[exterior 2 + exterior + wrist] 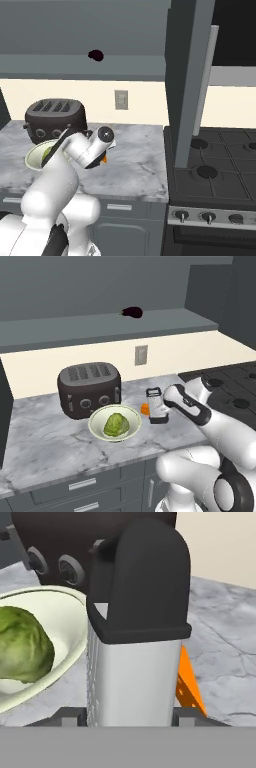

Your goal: Pick the cheese from the fridge and the cheese grater from the cabinet and place them next to the salad bowl.

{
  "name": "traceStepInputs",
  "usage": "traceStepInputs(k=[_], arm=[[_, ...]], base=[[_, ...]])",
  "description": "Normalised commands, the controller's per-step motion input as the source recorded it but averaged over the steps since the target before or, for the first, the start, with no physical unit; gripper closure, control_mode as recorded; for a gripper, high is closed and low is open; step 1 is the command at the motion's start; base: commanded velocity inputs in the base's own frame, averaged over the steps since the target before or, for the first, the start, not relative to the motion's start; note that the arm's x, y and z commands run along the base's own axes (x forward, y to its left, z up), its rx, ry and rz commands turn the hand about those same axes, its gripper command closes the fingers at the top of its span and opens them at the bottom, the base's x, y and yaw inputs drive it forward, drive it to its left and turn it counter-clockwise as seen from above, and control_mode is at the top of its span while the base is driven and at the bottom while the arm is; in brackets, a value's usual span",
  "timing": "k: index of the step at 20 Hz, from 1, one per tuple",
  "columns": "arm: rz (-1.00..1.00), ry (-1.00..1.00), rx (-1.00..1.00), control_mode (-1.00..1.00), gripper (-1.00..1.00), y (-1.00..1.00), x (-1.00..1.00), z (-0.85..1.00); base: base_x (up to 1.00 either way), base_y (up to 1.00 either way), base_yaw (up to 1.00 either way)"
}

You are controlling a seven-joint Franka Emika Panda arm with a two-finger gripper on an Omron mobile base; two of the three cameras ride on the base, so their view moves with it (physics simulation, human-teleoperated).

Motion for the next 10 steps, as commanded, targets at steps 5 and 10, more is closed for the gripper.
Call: traceStepInputs(k=[5, 10], arm=[[0.00, -0.06, 0.14, -1.00, 1.00, 0.00, 0.00, -0.17], [0.01, -0.13, 0.12, -1.00, 1.00, 0.00, 0.00, -0.04]], base=[[0.00, 0.00, 0.00], [0.00, 0.00, 0.00]])
